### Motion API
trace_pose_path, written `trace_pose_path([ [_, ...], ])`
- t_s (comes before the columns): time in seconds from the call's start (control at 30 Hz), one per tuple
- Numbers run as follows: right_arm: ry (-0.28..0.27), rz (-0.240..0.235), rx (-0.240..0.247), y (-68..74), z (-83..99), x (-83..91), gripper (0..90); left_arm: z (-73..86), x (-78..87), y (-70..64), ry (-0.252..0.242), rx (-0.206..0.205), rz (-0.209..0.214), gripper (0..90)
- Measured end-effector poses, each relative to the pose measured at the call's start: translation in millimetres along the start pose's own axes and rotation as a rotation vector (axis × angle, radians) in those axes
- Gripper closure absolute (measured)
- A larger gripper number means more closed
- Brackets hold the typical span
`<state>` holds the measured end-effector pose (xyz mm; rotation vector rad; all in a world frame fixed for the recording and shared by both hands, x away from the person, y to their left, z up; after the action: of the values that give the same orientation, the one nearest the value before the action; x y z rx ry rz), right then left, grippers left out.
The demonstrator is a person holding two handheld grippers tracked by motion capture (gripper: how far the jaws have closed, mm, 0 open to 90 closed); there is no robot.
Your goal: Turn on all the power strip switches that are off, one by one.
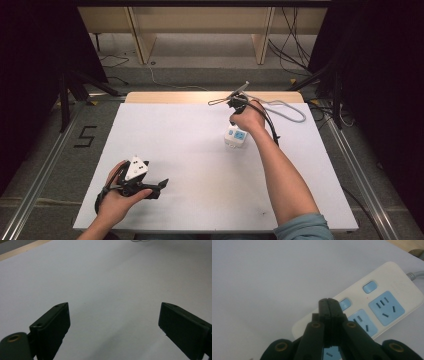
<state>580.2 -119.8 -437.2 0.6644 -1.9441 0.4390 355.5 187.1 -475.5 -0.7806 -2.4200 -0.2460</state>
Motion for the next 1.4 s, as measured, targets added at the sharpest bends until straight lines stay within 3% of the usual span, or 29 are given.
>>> trace_pose_path([
  [1.03,0.073,-0.016,0.006,8.2,5.0,-5.2,90.0,-0.1,0.4,-0.3,0.0,-0.002,-0.002,10.1],
  [1.4,0.09,-0.006,0.031,14.1,4.0,-10.7,90.0,-0.1,1.2,-0.2,0.004,-0.009,-0.001,10.3],
])
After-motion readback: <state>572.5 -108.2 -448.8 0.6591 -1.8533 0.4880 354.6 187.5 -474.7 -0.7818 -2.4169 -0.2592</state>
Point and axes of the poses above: each handheld gripper's, and its own axes: x roughly backward along the jaws, z roughly out of its underside, y roughly to its left, the point moved 3 cm from there along -x, roughly forward along the jaws, and after that the axes turned 5 degrees about x, right-handed, at the moved point
